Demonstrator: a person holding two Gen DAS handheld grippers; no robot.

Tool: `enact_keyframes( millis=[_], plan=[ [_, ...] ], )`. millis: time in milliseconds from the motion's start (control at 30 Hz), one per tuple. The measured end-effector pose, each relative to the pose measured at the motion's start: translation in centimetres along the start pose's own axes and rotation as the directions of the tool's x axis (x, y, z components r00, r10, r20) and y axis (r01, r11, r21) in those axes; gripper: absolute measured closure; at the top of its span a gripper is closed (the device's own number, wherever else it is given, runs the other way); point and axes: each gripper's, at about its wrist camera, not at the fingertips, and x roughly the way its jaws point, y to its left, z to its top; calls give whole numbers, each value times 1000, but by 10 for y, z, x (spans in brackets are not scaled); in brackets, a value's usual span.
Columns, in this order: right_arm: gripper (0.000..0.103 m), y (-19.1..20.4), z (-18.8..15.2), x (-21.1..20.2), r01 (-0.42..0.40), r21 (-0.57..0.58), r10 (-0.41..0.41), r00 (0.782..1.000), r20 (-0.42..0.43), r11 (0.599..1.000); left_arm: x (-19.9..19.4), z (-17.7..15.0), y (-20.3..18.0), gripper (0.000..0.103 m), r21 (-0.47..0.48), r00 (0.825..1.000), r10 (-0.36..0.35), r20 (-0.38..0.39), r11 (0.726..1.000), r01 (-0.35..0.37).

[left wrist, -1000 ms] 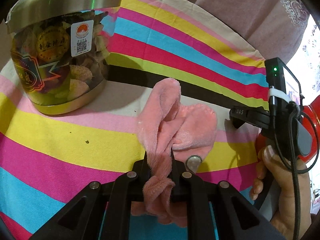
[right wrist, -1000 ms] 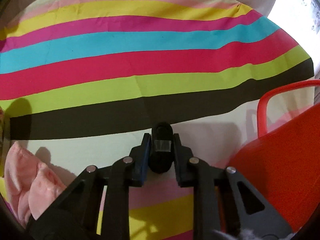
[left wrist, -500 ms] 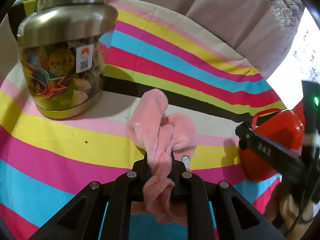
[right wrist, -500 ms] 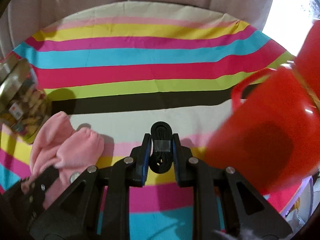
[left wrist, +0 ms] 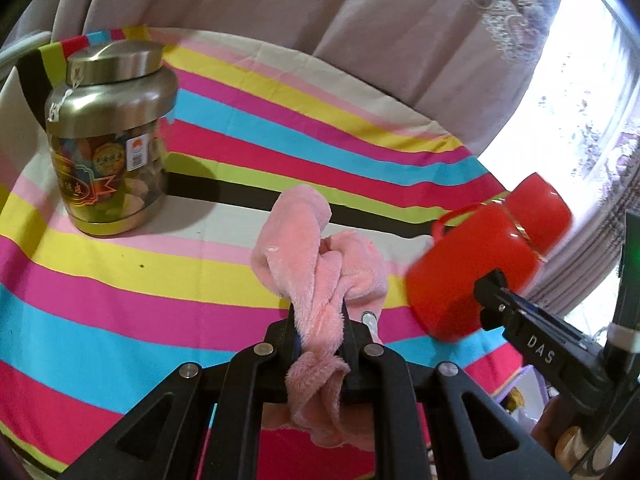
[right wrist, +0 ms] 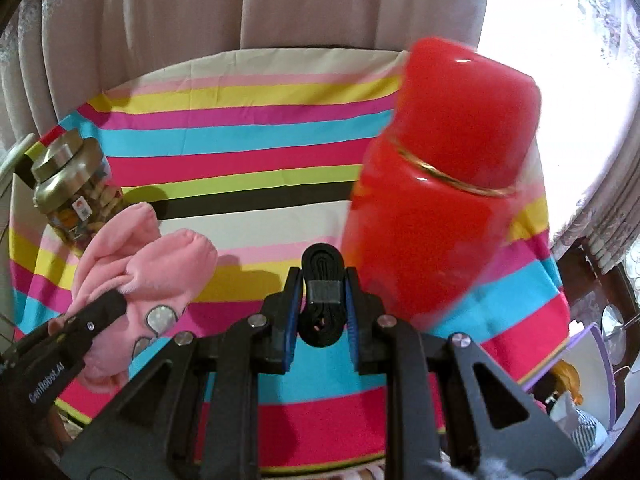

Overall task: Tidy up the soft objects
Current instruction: 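Carry the pink sock and black hair tie over the white box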

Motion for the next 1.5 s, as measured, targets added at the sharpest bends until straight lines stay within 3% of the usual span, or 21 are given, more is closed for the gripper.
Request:
enact_keyframes(
  millis=[233,667,1167,1500],
  plan=[
    [79,-39,-19,-32,10,36,-10,1000,12,999,-15,-10,-42,90,47,998,-56,5,997,55],
    [79,-130,-63,-71,67,125,-66,998,-12,990,-17,-50,-112,90,113,982,-166,-86,978,175],
    [79,-213,-113,-118,135,215,-130,991,-37,967,-23,-99,-193,90,168,937,-287,-201,932,322],
    [79,-259,-144,-150,164,260,-156,986,-50,952,-27,-130,-234,90,191,909,-324,-261,906,378]
  ],
)
